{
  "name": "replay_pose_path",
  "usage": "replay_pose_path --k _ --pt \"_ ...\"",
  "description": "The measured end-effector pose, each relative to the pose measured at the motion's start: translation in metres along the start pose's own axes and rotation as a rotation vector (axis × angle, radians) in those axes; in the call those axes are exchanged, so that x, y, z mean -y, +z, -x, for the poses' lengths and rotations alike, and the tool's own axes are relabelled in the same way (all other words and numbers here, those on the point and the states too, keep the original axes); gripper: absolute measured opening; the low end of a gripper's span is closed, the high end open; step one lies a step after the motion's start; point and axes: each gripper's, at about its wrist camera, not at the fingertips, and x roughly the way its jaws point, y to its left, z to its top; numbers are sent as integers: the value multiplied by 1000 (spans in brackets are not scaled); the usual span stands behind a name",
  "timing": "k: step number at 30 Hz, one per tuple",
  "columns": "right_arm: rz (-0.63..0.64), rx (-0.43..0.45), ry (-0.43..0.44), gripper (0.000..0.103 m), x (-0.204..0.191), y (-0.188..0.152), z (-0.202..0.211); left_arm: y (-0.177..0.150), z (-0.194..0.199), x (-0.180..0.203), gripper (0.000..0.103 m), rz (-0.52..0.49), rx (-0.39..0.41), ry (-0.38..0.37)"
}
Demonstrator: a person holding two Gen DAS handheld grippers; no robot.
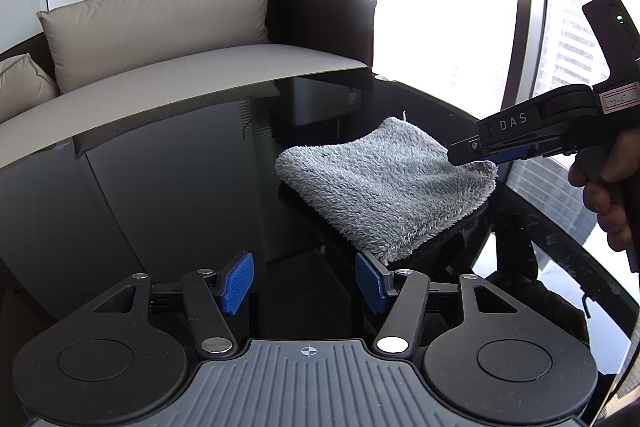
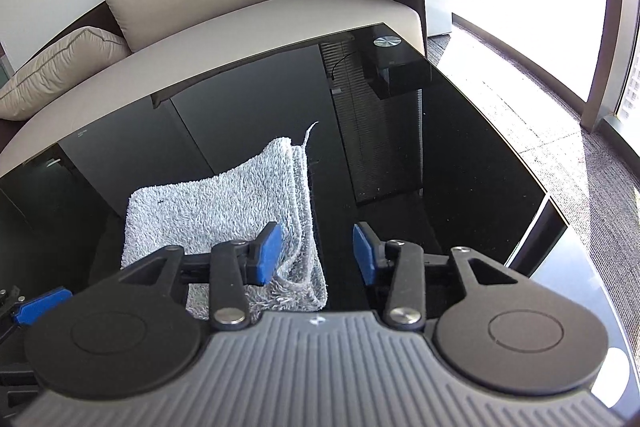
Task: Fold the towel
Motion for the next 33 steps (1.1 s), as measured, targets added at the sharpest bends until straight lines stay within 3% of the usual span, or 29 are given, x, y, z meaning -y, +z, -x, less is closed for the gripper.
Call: replay_pose_path --k 16,33 --pt "145 -5 -10 41 -18 -6 -11 1 -1 -2 58 14 5 8" --pt "181 2 79 35 -32 -9 -18 4 2 -6 58 63 7 37"
